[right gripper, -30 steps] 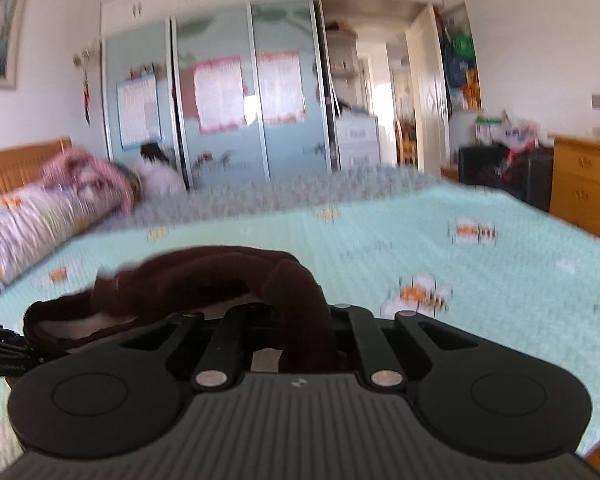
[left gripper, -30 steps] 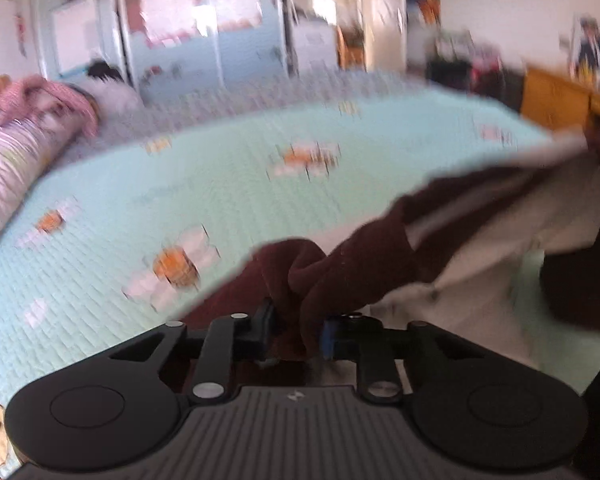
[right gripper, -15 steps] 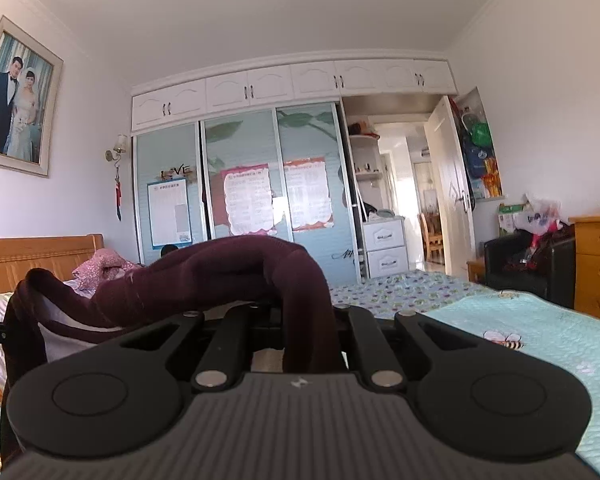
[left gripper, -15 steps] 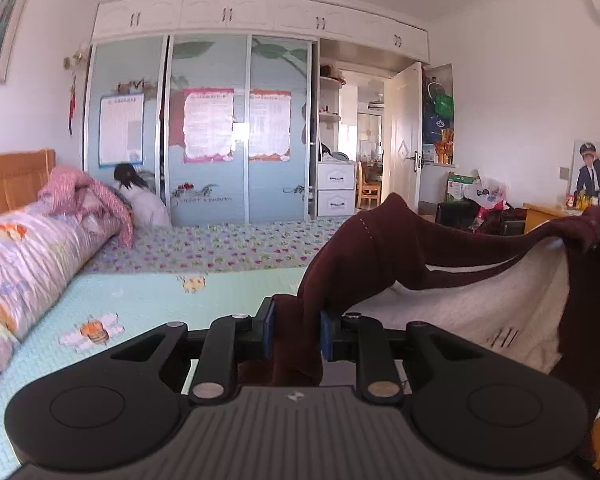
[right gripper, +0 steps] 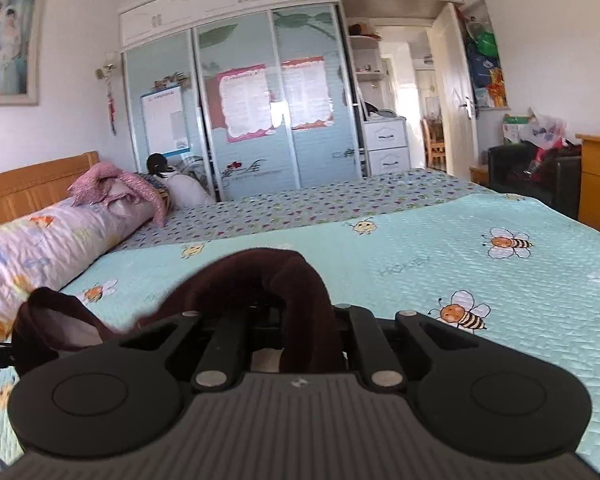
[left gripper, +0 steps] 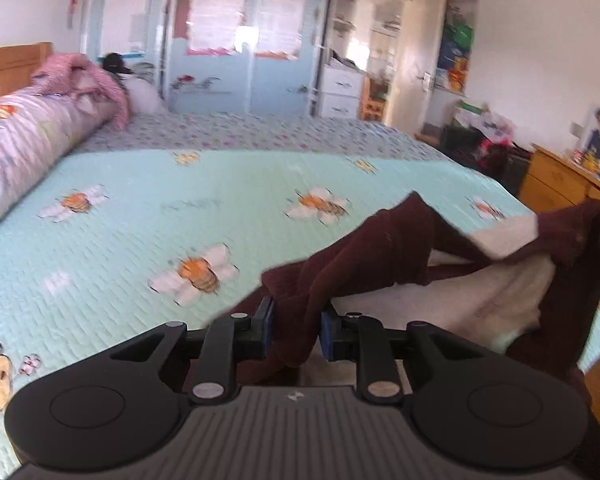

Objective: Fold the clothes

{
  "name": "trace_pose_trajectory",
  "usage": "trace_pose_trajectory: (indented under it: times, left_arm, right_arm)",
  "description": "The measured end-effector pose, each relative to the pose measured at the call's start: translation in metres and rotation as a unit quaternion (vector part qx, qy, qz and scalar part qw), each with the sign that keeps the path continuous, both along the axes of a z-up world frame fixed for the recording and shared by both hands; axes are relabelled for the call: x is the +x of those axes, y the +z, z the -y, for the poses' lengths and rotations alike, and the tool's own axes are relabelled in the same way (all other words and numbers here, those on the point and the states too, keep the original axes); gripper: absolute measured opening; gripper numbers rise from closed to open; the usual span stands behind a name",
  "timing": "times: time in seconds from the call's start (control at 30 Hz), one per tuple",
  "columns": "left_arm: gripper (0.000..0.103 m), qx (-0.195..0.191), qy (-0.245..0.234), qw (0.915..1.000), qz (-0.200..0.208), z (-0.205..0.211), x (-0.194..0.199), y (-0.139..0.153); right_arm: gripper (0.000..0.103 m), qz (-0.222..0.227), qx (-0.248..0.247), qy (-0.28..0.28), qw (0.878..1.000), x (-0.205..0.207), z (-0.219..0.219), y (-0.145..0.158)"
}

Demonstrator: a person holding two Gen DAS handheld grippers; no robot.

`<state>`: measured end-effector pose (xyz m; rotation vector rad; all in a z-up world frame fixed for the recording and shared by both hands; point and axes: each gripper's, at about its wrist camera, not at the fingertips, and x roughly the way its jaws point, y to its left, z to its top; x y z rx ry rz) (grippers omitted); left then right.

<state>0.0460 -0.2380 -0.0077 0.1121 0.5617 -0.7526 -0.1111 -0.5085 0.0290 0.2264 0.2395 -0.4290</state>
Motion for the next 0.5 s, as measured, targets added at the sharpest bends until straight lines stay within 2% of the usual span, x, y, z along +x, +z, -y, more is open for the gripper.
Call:
trace_pose_trajectory:
  times: [0.1,0.2,0.3,0.37,0.5]
  left_arm:
    - [0.024,0.011,-0.018,0.9997,-0.015,-0.004,-0.004,-0.012]
    - [0.023,0.013,-0.012,0.9991,-0.037,-0.012,-0.002,-0.022]
    - [0.02,0.008,0.002,0.9995,-0.032,-0.014,0.012,-0.014]
    - [0.018,0.008,0.007,0.9999,0.009,-0.006,0.024,0.011]
    - [0.016,-0.013,0.029,0.9939,0.106,0.019,0.06,0.088]
  right_arm:
    - [0.012,-0.023,0.003,0.028,0.999,0.001,-0.004,-0.009]
    - [0.012,-0.042,0.015,0.034,0.998,-0.002,-0.008,-0.021]
    - [0.012,-0.043,0.026,0.024,0.998,0.0,-0.008,-0.023]
    - [0.011,-0.038,0.014,0.015,0.999,0.008,-0.006,-0.015]
    - [0.01,0.027,-0.052,0.01,0.998,0.042,0.009,0.048]
